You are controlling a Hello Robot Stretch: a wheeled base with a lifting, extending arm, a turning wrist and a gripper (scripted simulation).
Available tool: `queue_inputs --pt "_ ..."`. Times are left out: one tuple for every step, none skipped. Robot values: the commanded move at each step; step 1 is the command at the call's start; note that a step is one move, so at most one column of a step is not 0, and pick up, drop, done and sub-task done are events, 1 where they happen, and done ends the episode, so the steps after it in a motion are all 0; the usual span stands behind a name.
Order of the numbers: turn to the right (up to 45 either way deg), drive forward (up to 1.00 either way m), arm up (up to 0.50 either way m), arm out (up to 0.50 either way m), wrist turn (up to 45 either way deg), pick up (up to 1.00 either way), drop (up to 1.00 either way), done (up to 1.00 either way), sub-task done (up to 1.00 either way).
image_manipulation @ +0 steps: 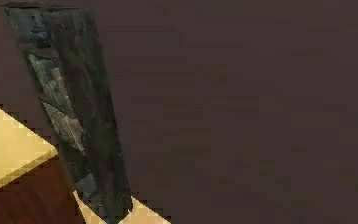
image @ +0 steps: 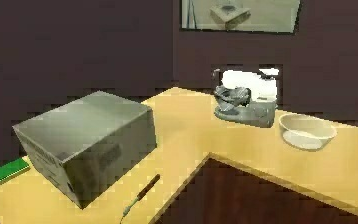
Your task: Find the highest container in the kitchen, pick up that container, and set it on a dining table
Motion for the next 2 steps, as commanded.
queue_inputs --pt "-45.0 0.00 0.00 0.00 0.0 0.00 0.00 0.00 0.00" --pt "-9.0 0.00 0.00 0.00 0.0 0.00 0.00 0.00 0.00"
